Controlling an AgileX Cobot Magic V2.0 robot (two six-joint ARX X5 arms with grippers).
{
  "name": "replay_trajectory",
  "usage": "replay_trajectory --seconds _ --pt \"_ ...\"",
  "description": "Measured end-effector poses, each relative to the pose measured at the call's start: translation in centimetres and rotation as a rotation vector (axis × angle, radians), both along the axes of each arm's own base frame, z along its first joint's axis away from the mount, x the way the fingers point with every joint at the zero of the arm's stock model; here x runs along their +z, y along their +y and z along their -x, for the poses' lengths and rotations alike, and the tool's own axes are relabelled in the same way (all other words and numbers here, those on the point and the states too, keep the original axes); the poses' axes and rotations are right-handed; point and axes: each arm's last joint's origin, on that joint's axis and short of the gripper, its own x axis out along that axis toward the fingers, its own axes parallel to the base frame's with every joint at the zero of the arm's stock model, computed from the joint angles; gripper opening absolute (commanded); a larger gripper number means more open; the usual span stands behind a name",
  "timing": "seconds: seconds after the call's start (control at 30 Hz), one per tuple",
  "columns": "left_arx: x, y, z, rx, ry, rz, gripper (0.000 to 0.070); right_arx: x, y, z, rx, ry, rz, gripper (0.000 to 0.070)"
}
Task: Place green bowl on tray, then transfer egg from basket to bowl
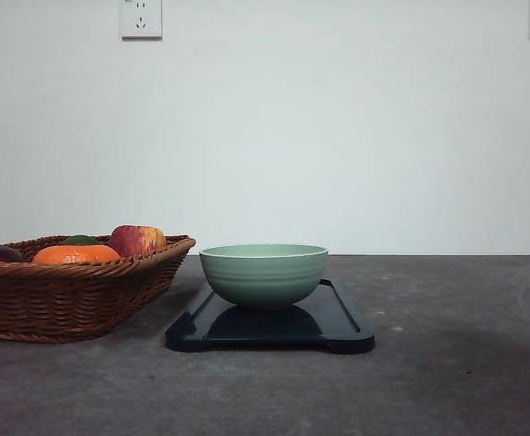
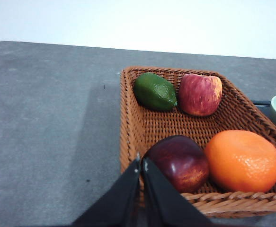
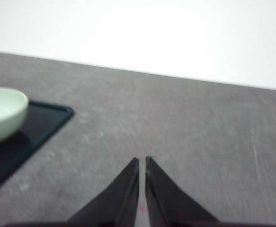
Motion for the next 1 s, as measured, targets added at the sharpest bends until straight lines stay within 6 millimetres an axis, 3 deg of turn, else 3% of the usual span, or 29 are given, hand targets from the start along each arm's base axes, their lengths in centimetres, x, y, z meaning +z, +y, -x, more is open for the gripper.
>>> replay_trajectory --seconds 1.0 --pt "0.00 0.00 0.00 0.000 0.000 0.000 0.0000 -0.07 -0.07 0.00 -0.025 0.007 0.003 0.0018"
